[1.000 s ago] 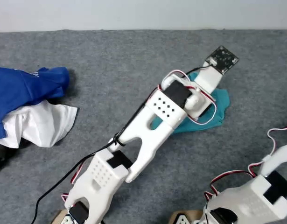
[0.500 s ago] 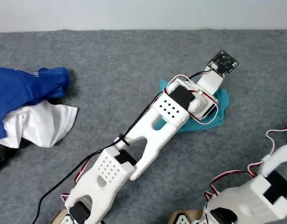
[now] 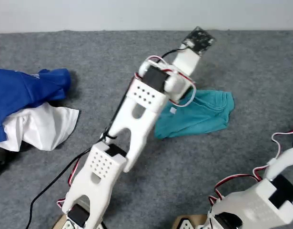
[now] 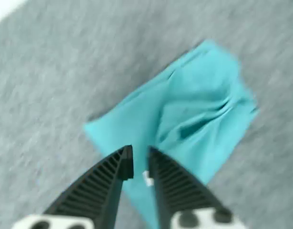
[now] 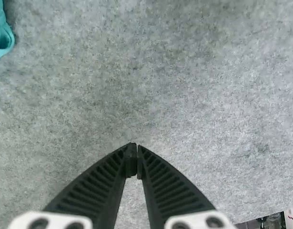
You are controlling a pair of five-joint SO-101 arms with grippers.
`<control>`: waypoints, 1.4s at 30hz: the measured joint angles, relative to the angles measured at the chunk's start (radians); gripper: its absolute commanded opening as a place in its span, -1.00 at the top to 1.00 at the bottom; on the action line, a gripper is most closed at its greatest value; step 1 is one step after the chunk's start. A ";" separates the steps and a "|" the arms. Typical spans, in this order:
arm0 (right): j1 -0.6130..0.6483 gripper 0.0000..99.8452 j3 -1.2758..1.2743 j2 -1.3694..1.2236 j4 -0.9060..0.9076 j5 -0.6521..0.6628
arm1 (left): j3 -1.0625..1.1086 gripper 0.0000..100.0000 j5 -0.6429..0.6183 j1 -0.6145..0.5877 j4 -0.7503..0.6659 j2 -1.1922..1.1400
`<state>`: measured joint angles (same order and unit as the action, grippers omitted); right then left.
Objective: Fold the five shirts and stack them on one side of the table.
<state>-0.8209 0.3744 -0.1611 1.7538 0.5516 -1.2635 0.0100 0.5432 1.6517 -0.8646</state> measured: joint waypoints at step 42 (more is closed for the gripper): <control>0.000 0.98 0.000 0.000 0.000 0.000 | 0.037 0.97 0.097 0.032 -0.110 -0.187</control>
<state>-0.8209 0.3744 -0.1611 1.7538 0.5516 -1.2267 0.1066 0.5754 1.5413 -1.0518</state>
